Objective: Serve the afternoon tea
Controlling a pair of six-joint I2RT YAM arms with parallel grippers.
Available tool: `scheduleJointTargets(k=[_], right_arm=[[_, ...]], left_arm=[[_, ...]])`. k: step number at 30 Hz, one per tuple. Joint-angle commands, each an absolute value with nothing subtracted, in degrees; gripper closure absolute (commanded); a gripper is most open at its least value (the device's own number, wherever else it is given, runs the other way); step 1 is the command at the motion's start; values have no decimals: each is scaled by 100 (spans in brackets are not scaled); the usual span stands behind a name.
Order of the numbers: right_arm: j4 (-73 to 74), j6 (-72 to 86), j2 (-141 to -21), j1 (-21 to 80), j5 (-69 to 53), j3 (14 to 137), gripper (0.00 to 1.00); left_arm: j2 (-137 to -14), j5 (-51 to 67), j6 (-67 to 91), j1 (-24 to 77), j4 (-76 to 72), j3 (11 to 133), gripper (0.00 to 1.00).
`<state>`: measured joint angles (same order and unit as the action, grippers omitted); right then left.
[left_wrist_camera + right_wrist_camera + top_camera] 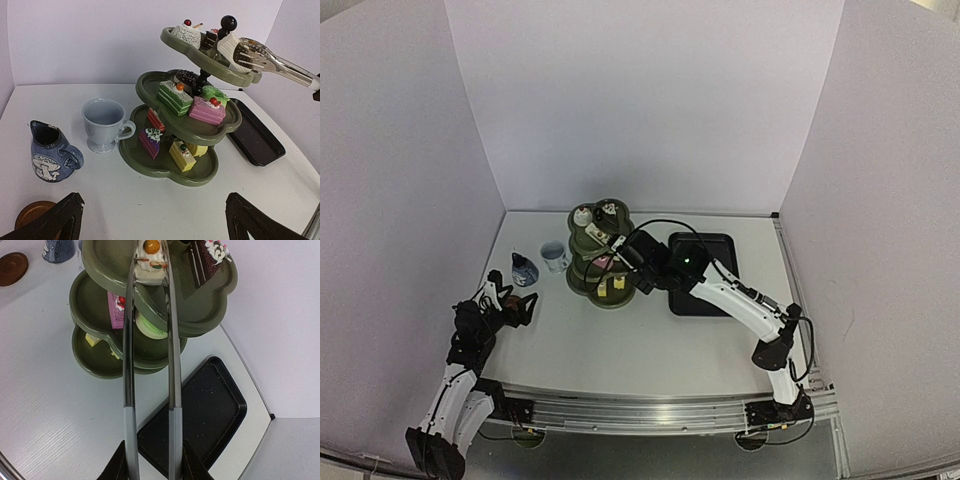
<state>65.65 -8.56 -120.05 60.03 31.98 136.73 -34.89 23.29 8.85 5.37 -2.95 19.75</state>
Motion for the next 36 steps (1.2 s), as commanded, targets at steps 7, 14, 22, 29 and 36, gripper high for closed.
scheduleJointTargets(k=[7,14,22,29,36], right_arm=[[6507,-790,-12080,5996,3250,13949,65],[6495,-605,-11988,5996,3147,14114,64],[6430,-328,-11608,5997,2855,14095,64],[5511,-50,-10941,5997,2689,13908,65],[5027,663,-10264,5750,3523,13330,66]], left_arm=[[-3424,2303,877,560,-430,1964,0],[-3418,2300,870,559,-430,1965,0],[-3416,2285,861,558,-429,1955,0],[-3421,2283,853,560,-428,1965,0],[-3473,2286,846,560,-430,1981,0]])
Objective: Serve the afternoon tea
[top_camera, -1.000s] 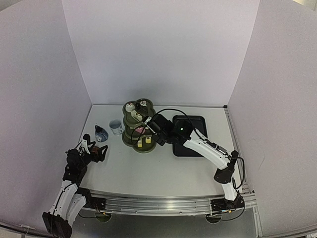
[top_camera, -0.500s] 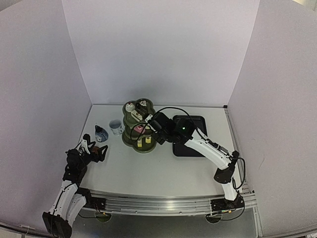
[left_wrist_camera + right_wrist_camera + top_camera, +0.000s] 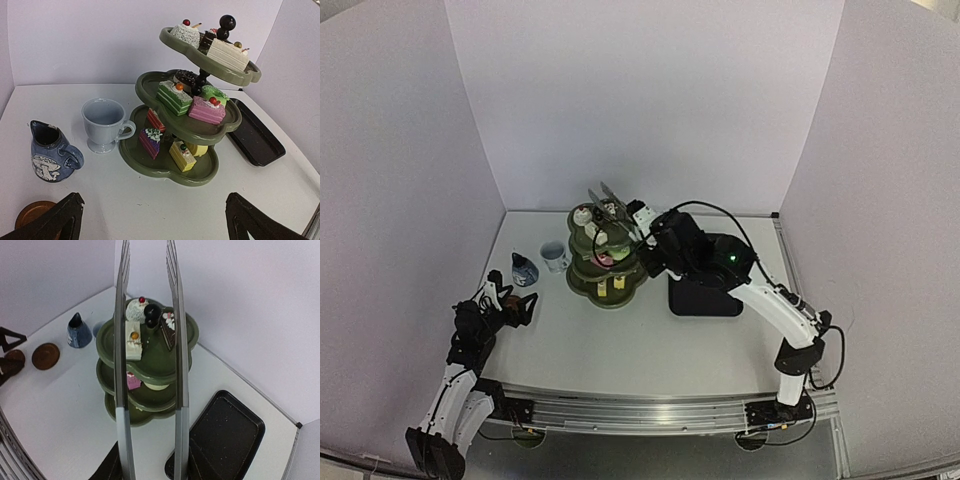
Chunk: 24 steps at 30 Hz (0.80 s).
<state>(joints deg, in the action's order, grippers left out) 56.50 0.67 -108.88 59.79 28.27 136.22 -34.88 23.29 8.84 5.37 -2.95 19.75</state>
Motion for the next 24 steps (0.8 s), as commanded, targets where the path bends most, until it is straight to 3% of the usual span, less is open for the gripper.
scheduleJointTargets(k=[1,10,24], right_arm=[[5027,807,-10135,5620,3775,13118,66],[5025,2430,-9242,3924,3262,10017,66],[3841,2660,-10637,2957,1946,8316,66]], left_arm=[[-3479,2293,850,562,-432,1983,0],[-3502,2273,732,561,-225,2072,0],[-3850,2197,524,547,127,2282,0]])
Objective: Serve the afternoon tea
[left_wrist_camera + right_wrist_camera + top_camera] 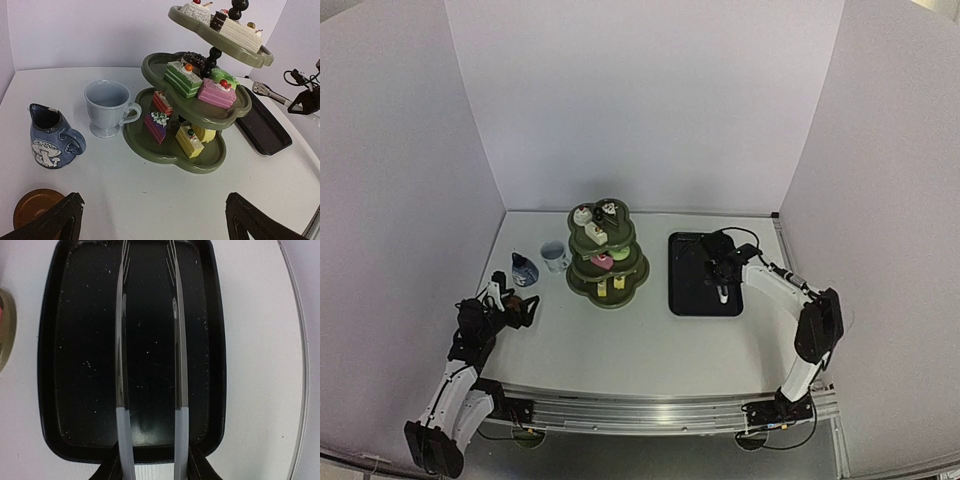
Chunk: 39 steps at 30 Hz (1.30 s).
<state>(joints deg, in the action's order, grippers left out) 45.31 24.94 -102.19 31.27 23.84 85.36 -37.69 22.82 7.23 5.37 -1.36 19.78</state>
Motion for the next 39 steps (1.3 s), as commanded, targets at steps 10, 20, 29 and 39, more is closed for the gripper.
scheduleJointTargets(k=[10,20,29,39], right_arm=[[3505,2693,-11284,2889,1725,8023,65],[3417,2887,-11238,2886,1622,7558,63],[3473,2735,-11272,2890,1332,7650,57],[3536,2311,-10935,2885,1526,7784,43]], left_arm=[[-4043,2199,372,445,397,2436,0],[-4102,2249,369,390,346,2451,0],[-4311,2455,-103,392,864,2810,0],[-5853,2187,-2049,390,4306,4797,0]])
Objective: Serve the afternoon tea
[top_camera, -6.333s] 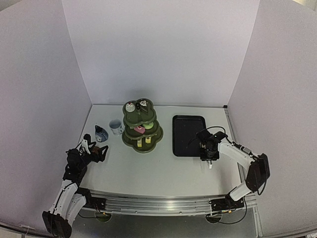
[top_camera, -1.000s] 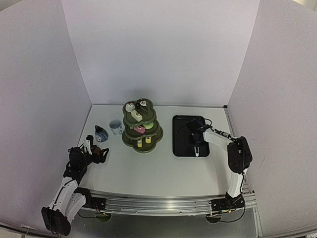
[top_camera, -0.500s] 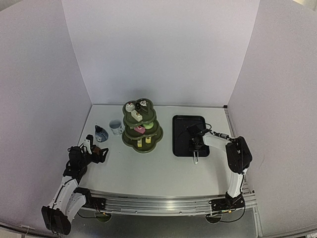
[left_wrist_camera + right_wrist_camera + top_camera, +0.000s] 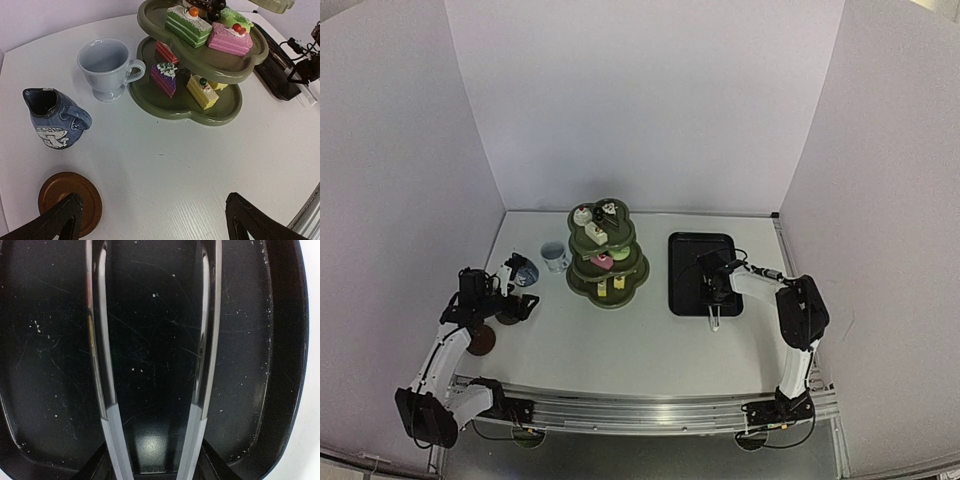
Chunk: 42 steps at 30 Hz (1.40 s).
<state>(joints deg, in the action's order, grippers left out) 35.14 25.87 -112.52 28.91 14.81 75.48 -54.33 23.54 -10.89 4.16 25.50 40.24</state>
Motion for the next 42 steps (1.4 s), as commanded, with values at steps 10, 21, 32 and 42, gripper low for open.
scheduleJointTargets(k=[10,21,32,42], right_arm=[[3665,1755,-10409,2891,1409,7965,7],[3686,1988,-9187,2888,454,8450,5],[3690,2769,-8929,2929,210,8697,5],[3684,2995,-8522,3167,315,8446,5]], left_arm=[[-7463,957,-3092,395,6717,5976,1],[-9699,-110,-3659,386,5604,6712,17],[-10859,-75,-3452,298,5271,7008,30],[-11308,1184,-3050,431,6125,7167,47]])
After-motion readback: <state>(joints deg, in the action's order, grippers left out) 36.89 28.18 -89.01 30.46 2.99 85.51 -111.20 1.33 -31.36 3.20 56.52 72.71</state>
